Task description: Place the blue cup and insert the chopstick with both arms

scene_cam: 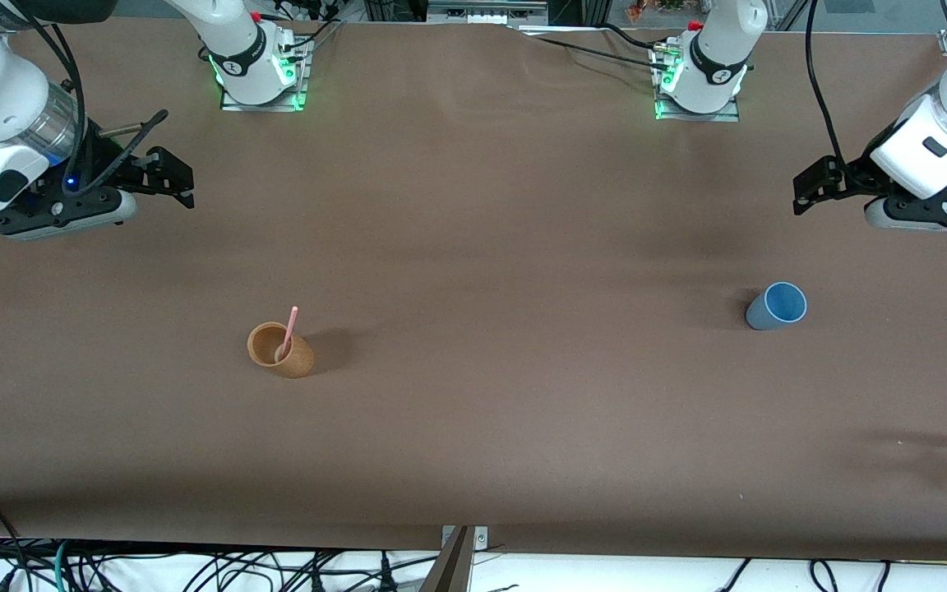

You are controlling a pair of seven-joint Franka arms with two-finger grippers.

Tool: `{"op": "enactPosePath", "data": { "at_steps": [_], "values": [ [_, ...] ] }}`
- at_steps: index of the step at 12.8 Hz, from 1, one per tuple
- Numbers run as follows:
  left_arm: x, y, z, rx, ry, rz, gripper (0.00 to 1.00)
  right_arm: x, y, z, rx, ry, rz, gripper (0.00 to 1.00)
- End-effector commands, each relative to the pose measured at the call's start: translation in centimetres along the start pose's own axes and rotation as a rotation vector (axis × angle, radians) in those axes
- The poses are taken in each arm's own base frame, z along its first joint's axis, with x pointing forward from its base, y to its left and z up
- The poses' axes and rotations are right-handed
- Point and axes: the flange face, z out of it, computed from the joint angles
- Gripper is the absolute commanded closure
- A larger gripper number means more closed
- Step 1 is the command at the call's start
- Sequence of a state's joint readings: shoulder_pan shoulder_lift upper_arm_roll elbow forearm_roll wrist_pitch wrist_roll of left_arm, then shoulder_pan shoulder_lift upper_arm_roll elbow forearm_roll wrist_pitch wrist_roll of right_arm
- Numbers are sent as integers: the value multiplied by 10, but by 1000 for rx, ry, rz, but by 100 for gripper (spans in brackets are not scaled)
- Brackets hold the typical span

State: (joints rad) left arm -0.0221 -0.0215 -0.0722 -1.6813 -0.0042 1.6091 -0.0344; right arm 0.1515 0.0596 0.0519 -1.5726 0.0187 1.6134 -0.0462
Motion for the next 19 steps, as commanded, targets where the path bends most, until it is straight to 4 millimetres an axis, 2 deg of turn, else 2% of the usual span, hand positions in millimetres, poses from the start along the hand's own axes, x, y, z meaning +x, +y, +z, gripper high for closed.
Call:
{"op": "enactPosePath", "data": {
  "at_steps": [1,7,19],
  "values": [
    [-7,2,-6,-21,-8,1,0,3,-1,-3,-15,21,5,0],
    [-5,4,-16,-22,11,3,0,4,-1,-7,-16,35,23,0],
    [-2,4,-11,-25,4,3,0,7,7,-2,-16,31,37,0]
  ]
}}
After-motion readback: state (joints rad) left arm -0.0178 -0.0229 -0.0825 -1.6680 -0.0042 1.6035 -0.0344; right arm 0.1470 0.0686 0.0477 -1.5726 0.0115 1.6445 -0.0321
